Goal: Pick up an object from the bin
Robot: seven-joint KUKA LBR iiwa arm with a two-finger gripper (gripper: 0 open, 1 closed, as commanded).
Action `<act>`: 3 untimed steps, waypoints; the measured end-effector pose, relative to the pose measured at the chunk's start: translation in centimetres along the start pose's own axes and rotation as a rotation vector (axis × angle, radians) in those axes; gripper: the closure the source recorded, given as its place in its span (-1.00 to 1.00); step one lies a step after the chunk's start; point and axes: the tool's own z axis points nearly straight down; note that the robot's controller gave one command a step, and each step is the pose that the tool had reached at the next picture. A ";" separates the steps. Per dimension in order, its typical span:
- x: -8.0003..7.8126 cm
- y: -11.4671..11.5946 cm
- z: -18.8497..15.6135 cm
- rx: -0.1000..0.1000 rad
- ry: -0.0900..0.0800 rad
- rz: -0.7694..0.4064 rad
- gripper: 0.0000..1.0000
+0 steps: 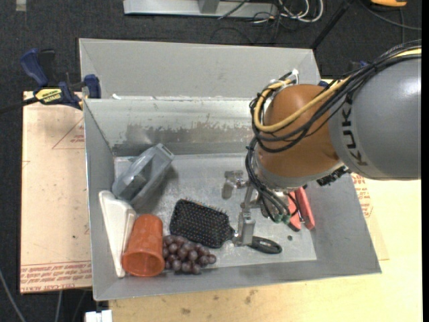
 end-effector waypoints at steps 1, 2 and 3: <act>-1.2 1.4 4.7 0.000 -0.009 -0.025 -1.00; -0.1 4.0 10.4 -0.002 -0.024 0.100 1.00; -0.1 4.0 10.4 -0.002 -0.024 0.101 1.00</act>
Offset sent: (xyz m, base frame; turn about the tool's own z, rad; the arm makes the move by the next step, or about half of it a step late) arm -0.0069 0.0411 -0.1099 0.0956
